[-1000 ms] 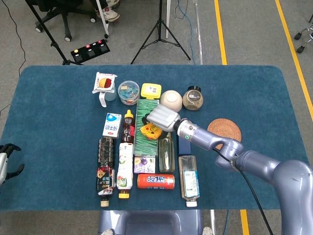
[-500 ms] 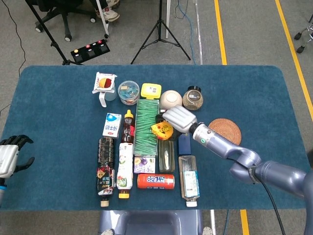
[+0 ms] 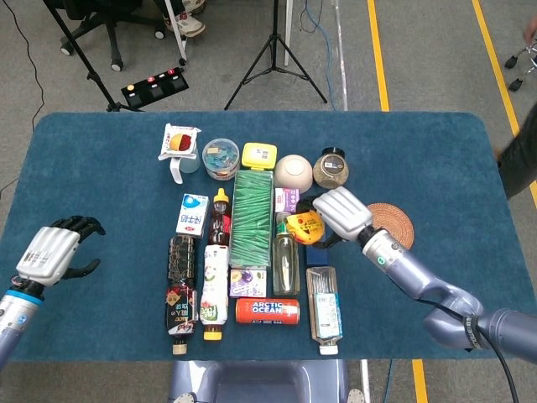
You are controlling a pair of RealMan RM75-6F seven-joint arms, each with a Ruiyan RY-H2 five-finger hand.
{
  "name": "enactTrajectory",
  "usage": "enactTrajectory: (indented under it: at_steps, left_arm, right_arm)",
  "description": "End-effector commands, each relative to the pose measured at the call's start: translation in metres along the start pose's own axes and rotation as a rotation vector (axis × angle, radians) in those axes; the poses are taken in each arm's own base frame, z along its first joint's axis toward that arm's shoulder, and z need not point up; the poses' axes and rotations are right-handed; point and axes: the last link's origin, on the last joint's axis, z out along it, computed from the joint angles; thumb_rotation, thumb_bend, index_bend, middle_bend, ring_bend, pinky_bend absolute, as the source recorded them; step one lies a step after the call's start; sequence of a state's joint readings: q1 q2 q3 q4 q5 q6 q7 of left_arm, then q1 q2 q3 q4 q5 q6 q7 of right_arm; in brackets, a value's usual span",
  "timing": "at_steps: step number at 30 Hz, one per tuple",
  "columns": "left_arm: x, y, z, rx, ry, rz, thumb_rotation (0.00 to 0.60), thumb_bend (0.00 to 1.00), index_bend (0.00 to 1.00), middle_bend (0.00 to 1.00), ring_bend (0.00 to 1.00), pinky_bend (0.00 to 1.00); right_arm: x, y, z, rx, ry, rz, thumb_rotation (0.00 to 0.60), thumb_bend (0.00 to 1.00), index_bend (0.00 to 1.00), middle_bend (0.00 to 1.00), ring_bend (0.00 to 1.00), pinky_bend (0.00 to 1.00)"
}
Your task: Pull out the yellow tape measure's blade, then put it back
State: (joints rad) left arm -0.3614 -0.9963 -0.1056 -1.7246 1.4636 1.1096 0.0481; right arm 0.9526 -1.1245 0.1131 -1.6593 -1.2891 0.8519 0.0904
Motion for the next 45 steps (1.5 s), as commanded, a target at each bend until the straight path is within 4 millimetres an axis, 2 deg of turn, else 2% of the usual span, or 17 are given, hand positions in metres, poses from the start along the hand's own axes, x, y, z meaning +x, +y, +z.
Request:
enactTrajectory:
  at_steps: [1,6,8,14,26,45]
  left_arm:
    - [0.008,0.012,0.009,-0.048,-0.020,-0.019,0.600,0.25,0.33,0.29,0.22,0.31]
    - [0.014,0.027,0.023,-0.106,-0.057,-0.032,0.600,0.25,0.33,0.29,0.22,0.32]
    - [0.018,0.041,0.032,-0.151,-0.092,-0.071,0.600,0.25,0.33,0.29,0.22,0.32]
    - [0.030,0.062,0.049,-0.217,-0.169,-0.168,0.600,0.25,0.33,0.29,0.22,0.32]
    - [0.053,0.102,0.087,-0.299,-0.343,-0.395,0.600,0.25,0.33,0.29,0.23,0.33]
    - [0.068,0.156,0.141,-0.348,-0.501,-0.625,0.600,0.25,0.33,0.28,0.22,0.31]
  right_arm:
    - [0.003,0.001,-0.007,-0.014,0.013,0.003,0.600,0.20,0.60,0.58,0.66,0.69]
    - [0.003,0.000,-0.015,-0.030,0.026,0.008,0.600,0.20,0.60,0.58,0.66,0.69]
    - [0.001,0.002,-0.021,-0.043,0.031,0.009,0.600,0.20,0.60,0.58,0.66,0.69]
    - [-0.002,0.002,-0.031,-0.064,0.036,0.022,0.600,0.20,0.60,0.58,0.66,0.69]
    - [-0.010,0.002,-0.038,-0.085,0.049,0.057,0.600,0.20,0.60,0.58,0.66,0.69]
    - [-0.013,0.002,-0.052,-0.096,0.094,0.132,0.600,0.20,0.60,0.58,0.65,0.70]
